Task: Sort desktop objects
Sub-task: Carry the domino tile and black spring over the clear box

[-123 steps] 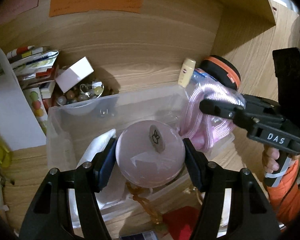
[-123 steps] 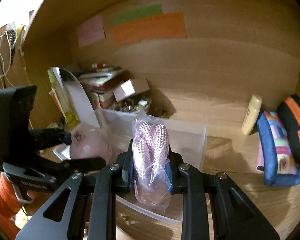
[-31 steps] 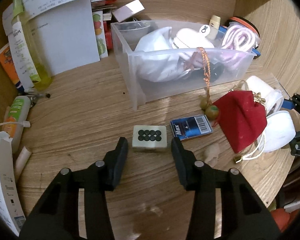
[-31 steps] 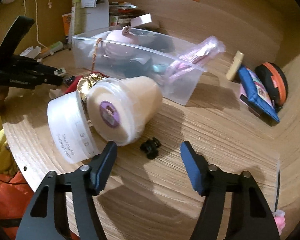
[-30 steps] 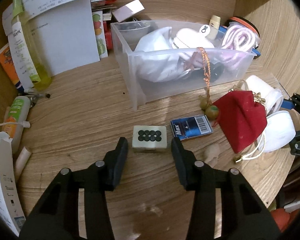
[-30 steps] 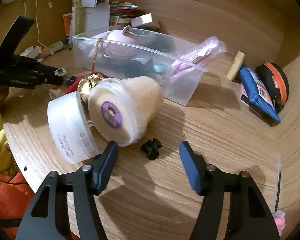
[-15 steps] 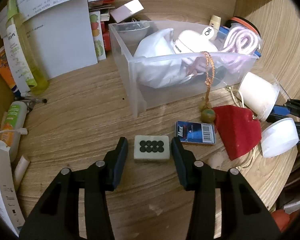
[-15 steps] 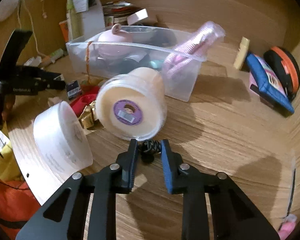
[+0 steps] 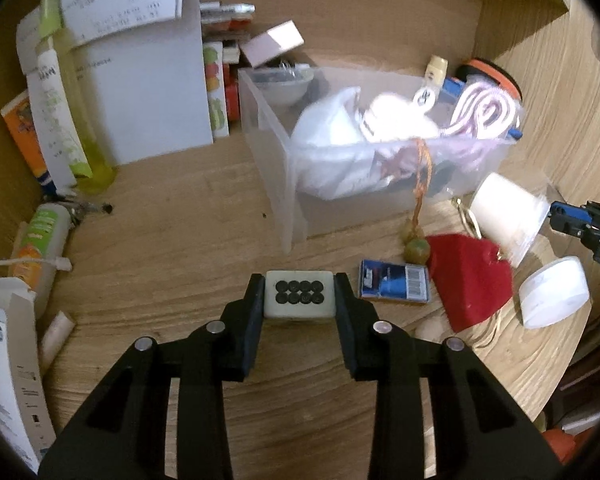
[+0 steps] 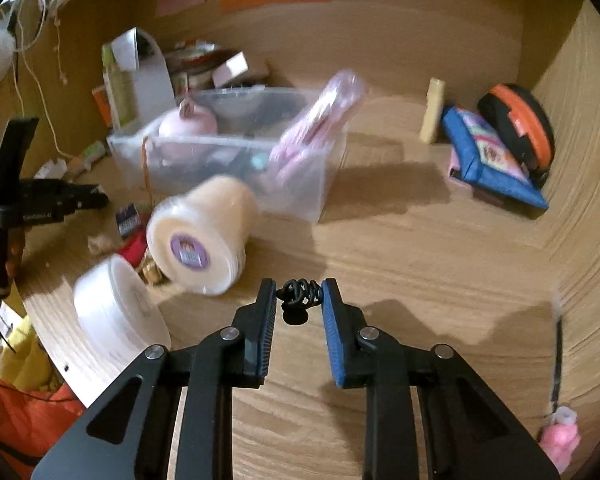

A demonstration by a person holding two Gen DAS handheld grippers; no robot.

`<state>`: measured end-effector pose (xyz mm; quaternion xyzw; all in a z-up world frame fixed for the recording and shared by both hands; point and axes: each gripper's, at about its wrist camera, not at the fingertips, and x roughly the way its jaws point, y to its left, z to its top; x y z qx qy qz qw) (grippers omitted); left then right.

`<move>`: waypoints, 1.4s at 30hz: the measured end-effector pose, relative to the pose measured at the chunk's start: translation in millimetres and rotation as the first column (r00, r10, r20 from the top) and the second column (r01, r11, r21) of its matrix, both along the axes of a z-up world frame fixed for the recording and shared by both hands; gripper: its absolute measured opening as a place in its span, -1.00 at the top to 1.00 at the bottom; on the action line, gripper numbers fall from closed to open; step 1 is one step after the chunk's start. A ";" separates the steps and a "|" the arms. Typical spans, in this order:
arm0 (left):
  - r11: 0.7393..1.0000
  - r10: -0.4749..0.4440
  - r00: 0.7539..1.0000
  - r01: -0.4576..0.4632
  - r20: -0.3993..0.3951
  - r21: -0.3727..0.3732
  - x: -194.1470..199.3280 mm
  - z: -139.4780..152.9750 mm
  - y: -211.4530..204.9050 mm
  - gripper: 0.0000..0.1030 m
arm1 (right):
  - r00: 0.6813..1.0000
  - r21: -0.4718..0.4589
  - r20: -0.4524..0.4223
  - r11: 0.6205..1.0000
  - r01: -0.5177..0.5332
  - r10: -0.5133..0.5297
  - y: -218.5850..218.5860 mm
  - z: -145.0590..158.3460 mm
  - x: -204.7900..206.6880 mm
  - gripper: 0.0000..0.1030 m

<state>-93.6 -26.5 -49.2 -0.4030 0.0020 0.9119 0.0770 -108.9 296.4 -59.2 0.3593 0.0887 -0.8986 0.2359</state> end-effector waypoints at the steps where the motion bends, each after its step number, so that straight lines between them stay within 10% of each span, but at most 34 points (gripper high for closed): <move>1: 1.000 0.000 1.000 0.000 -0.009 0.004 -0.3 2.8 -0.3 0.35 | 1.000 0.008 -0.012 1.000 0.003 -0.003 -0.8 3.3 -0.5 0.59; 17: 1.000 -0.022 0.989 0.024 -0.146 0.013 -8.1 46.5 5.0 0.35 | 0.995 -0.018 -0.076 0.998 -0.063 0.061 -25.1 37.2 -23.7 0.59; 42: 0.995 -0.070 0.988 0.078 -0.136 0.058 -53.7 42.7 13.9 0.35 | 0.992 -0.047 -0.038 0.991 -0.122 0.120 -69.5 35.8 -79.8 0.59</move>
